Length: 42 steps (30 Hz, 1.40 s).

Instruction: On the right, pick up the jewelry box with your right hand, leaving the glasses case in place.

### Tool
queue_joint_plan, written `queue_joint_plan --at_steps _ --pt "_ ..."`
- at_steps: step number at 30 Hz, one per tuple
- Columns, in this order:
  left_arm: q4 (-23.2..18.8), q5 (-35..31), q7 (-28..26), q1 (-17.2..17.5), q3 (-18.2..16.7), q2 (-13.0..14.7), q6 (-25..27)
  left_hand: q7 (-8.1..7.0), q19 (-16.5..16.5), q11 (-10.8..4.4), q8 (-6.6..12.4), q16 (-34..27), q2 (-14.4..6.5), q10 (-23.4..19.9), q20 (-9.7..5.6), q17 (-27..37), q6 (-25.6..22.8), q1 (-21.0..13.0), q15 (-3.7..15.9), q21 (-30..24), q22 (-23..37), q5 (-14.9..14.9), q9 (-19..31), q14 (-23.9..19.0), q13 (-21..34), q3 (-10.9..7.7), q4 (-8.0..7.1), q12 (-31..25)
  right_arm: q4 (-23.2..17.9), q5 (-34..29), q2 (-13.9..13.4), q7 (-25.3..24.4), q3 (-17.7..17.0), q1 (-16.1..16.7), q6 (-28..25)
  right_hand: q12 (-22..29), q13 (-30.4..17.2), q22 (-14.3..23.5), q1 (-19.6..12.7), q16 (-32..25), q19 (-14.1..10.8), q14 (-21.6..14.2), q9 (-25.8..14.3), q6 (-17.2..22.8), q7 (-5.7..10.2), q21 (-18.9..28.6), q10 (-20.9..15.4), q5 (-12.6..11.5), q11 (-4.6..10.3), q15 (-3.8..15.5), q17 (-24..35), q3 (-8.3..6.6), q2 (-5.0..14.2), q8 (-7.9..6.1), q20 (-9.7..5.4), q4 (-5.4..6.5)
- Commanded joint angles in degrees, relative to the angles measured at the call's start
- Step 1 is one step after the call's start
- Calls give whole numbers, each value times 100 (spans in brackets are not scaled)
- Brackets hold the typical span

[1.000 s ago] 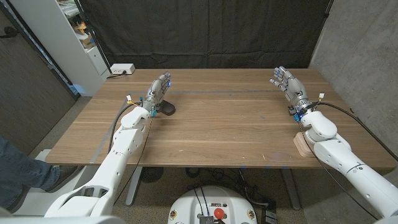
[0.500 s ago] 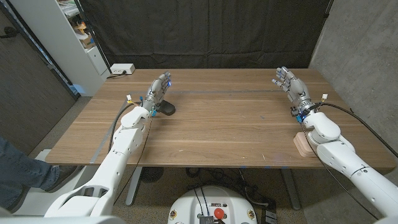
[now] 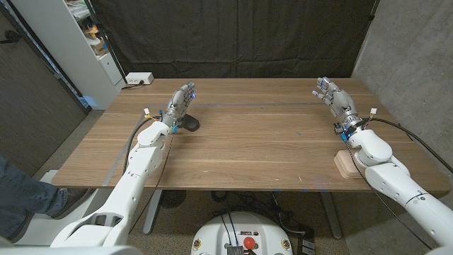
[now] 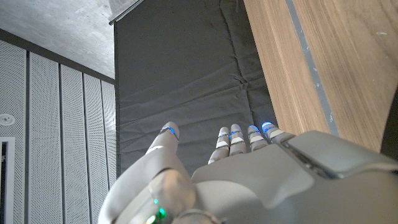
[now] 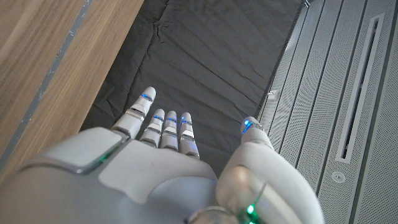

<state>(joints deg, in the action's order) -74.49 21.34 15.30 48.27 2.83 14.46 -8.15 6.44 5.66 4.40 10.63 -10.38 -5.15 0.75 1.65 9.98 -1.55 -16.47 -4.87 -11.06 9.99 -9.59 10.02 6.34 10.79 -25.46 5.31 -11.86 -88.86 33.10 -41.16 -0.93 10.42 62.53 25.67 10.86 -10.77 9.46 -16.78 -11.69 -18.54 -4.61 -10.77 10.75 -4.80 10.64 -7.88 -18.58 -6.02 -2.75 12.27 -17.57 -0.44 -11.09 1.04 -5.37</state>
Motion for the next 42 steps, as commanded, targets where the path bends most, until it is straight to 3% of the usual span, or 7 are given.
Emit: queue_joint_plan --at_steps 1,42 --pt "-65 31 26 29 16 5 10 15 29 16 11 -27 -44 -28 -17 31 -23 -21 -12 -33 26 -30 15 -13 26 5 39 -36 -99 -23 -89 -29 -137 191 66 49 -32 21 -80 -45 -42 -76 -22 42 -18 39 -29 8 20 23 11 -21 19 -42 -55 -51" --pt "-357 -6 -99 171 130 57 169 12 36 23 6 -26 -106 -27 4 29 -27 -49 -17 -29 24 -40 17 -21 30 -21 67 -31 -253 -71 -310 -48 -656 868 363 82 -38 16 -151 -79 -197 -201 -23 98 -1 61 -133 26 35 54 14 -33 19 -56 -74 -106"
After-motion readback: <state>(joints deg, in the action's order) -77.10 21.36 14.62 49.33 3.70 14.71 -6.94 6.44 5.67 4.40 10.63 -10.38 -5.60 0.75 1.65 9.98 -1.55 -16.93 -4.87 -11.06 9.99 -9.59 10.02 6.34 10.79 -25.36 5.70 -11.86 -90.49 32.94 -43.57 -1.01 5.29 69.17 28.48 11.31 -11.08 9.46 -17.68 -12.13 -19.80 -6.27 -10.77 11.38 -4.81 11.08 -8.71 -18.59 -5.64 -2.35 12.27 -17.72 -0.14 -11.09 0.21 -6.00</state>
